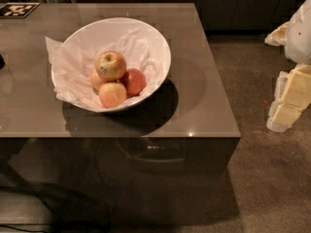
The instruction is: Pick apple from white bowl
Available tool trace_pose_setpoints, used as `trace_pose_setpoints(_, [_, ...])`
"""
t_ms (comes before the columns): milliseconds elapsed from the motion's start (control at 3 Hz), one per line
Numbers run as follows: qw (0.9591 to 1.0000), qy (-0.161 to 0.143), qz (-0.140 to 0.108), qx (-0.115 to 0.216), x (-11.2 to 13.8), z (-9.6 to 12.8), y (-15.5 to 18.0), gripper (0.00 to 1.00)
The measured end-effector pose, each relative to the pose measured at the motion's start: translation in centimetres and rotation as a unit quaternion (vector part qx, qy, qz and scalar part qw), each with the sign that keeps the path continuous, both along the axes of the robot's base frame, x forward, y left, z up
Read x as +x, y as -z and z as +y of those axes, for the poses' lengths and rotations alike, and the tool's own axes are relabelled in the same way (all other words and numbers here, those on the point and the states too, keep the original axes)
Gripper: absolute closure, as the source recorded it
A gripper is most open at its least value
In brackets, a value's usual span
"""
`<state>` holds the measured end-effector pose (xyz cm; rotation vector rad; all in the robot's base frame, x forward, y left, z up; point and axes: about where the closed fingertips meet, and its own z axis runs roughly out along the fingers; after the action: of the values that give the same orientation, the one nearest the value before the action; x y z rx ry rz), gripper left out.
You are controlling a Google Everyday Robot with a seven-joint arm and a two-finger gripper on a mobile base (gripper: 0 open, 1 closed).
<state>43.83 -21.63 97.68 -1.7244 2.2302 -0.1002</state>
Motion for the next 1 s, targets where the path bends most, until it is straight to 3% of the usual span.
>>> trace_pose_setpoints(333, [1.0,-0.002,-0.003,-0.001,0.1,0.2,-0.2,0.0])
trace_pose_setpoints(1000, [0.9979,-0.065,-0.007,-0.007,1.4,6.7,-3.4,0.0])
